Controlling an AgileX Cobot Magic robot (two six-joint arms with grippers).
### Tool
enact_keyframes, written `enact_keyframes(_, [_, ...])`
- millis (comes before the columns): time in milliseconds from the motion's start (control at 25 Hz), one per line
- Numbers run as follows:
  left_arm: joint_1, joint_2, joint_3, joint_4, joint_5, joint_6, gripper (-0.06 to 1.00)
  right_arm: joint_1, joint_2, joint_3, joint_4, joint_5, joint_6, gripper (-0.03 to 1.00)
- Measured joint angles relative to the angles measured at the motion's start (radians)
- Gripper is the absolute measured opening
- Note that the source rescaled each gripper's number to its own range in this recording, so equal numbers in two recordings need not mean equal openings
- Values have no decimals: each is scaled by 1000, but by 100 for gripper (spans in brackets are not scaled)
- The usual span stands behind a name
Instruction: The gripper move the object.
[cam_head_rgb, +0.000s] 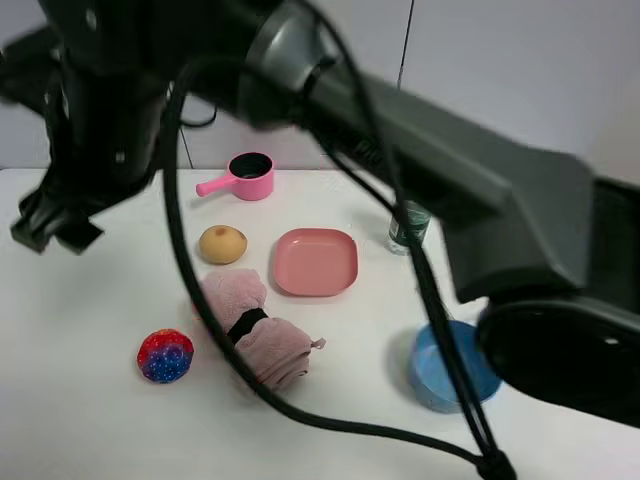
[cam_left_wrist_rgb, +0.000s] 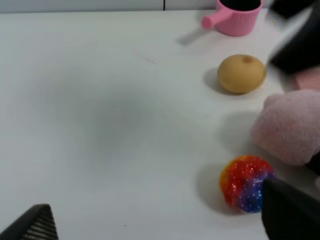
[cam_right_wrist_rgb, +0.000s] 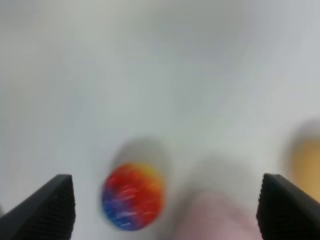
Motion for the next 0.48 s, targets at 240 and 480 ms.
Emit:
enact_keyframes(240, [0, 0, 0, 0, 0, 0, 100, -33, -232, -12, -416, 1, 155, 55])
enact_keyframes(480, [0, 0, 0, 0, 0, 0, 100, -172, -431, -15, -615, 2, 208, 55])
